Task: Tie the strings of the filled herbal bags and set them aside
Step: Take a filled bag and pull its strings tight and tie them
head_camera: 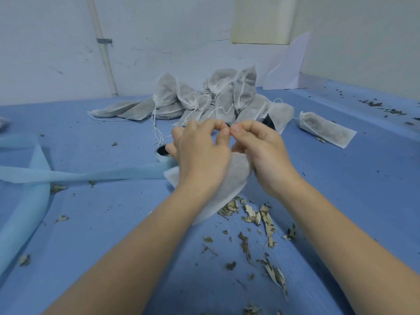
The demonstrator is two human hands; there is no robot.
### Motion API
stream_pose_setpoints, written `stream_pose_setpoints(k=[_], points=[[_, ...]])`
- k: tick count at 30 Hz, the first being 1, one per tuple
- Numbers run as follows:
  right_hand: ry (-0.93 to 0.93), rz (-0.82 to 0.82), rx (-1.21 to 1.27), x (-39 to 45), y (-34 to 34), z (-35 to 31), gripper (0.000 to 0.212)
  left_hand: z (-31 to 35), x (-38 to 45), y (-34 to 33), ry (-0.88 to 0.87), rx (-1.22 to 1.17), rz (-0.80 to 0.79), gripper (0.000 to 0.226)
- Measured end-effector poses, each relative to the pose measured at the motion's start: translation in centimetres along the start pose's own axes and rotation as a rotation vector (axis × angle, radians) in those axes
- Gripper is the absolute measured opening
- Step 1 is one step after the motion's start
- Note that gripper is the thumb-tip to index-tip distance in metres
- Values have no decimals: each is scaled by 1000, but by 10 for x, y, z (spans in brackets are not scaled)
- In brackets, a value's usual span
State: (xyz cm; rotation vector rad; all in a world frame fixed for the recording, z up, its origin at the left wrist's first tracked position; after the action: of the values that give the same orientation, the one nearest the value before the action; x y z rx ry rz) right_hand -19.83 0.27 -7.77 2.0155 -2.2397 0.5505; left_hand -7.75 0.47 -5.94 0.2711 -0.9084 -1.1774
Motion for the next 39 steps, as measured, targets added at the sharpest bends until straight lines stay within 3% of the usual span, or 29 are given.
stream_pose_setpoints(k=[4, 10, 13, 16, 19, 22, 24, 27, 31, 34, 37, 39], points=[[74, 55, -43, 1, 6, -4, 12, 3, 3, 5, 21, 107, 48, 12], [110, 33, -69, 5, 8, -7, 12, -4, 11, 16, 78, 76, 94, 14], [111, 93, -58, 5, 14, -7, 12, -5, 11, 9, 94, -31, -21, 10], [20, 300, 146, 7, 31, 0, 10, -9, 10, 4, 160, -188, -150, 10], [-57, 535, 383, 6, 48, 8, 38, -10, 1, -12, 314, -511, -455, 43], [-63, 646, 444, 5, 54, 13, 45, -5, -11, -31, 372, -696, -642, 41], [-61, 618, 413, 8, 55, 14, 47, -11, -10, -36, 420, -693, -579, 40], [-42, 433, 339, 14, 49, 12, 44, -23, -7, -40, 471, -671, -499, 42], [20, 133, 165, 14, 31, 0, 22, -29, -6, -40, 567, -803, -489, 49], [42, -15, 33, 9, 23, -7, 9, -28, -4, -36, 597, -873, -473, 41], [80, -82, -113, 6, 18, -12, 11, -24, -2, -33, 570, -989, -526, 52], [110, -104, -155, 5, 16, -14, 14, -21, -1, -31, 476, -915, -554, 63]])
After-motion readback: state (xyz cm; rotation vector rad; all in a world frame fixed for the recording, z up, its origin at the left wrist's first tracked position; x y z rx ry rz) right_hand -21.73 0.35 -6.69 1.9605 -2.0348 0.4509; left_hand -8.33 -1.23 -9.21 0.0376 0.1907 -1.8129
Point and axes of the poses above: each hand's wrist, its own x-axis towards the middle knuckle, its own y-axis out of the back of the hand, z = x × y, the point moved 6 cm from there along x, towards the middle knuckle, and after that the axes turned 13 degrees about x, right-handed, at the moved point
